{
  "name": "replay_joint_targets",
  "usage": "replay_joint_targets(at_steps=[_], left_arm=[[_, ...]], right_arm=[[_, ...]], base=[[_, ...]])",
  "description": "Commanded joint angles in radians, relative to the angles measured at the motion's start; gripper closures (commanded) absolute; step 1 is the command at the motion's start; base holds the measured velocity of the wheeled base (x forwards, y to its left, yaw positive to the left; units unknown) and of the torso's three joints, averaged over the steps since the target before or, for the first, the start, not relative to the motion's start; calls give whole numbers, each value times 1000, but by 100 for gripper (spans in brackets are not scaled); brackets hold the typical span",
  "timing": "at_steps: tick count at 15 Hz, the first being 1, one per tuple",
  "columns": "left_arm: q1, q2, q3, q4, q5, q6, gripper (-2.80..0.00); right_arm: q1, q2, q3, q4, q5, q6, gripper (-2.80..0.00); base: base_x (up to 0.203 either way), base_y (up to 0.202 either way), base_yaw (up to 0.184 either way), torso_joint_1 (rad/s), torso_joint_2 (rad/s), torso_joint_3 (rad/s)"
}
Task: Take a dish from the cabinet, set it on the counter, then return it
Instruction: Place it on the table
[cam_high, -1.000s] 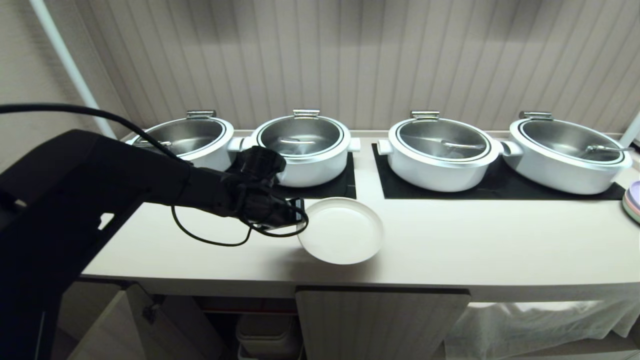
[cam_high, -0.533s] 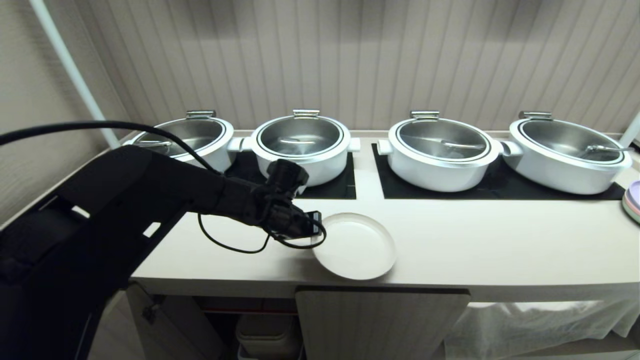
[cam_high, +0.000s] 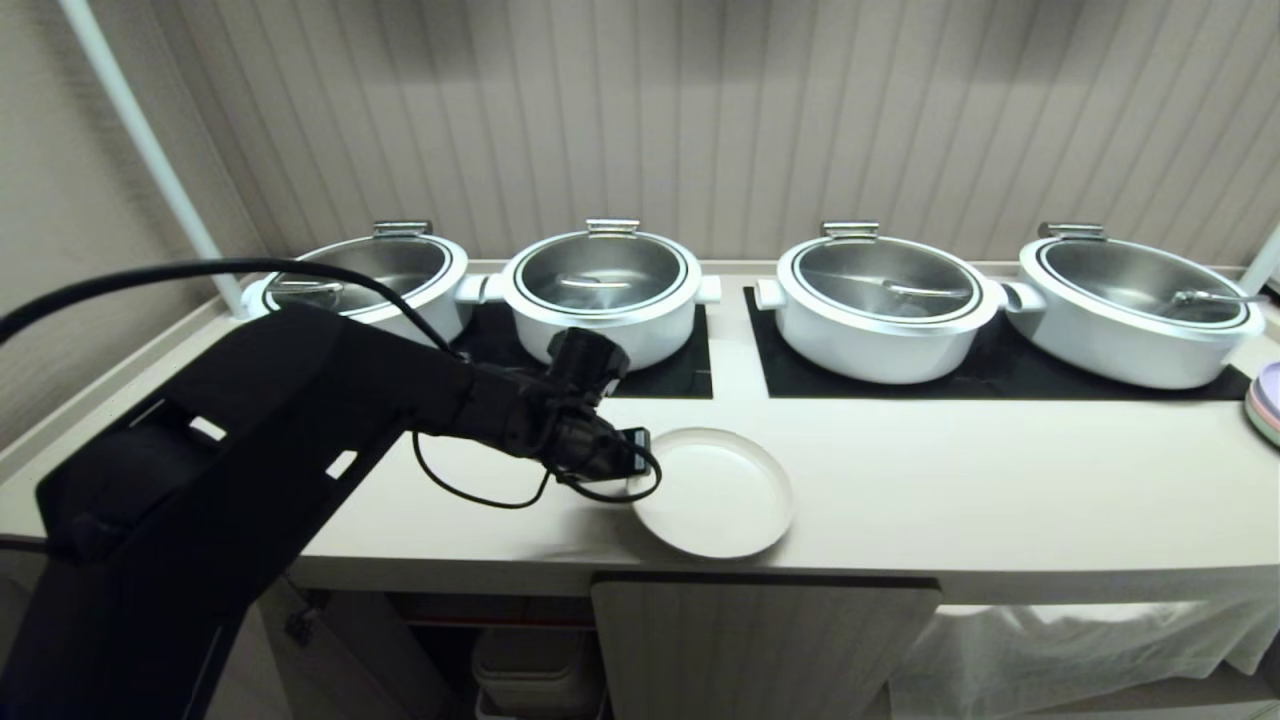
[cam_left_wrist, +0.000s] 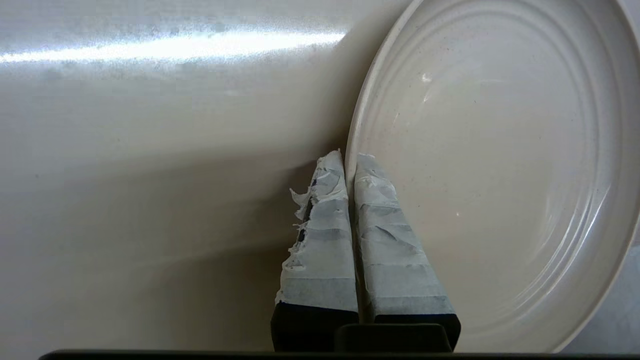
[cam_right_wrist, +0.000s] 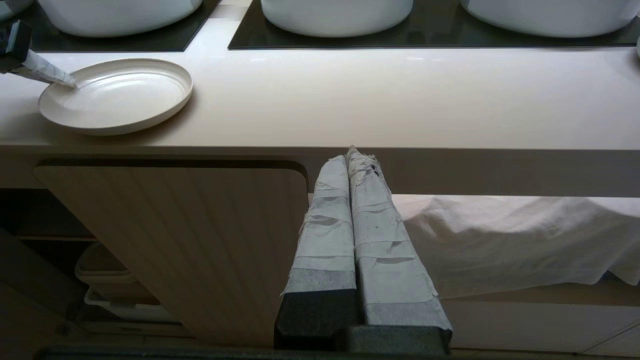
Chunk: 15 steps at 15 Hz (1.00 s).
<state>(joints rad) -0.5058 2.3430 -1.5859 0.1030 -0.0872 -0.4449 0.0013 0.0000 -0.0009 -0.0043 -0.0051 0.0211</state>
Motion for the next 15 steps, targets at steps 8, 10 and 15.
replay_joint_targets(at_steps=[8,10,15], left_arm=[[-2,42,-57,1,3,-3,0],[-3,45,-57,1,3,-3,0],[-5,52,-57,1,3,-3,0]], right_arm=[[0,0,1,-2,-1,0,0],[0,0,0,0,-1,0,0],[0,0,1,-2,1,0,0]], base=[[0,0,0,0,0,0],[0,0,0,0,0,0],[0,0,0,0,0,0]])
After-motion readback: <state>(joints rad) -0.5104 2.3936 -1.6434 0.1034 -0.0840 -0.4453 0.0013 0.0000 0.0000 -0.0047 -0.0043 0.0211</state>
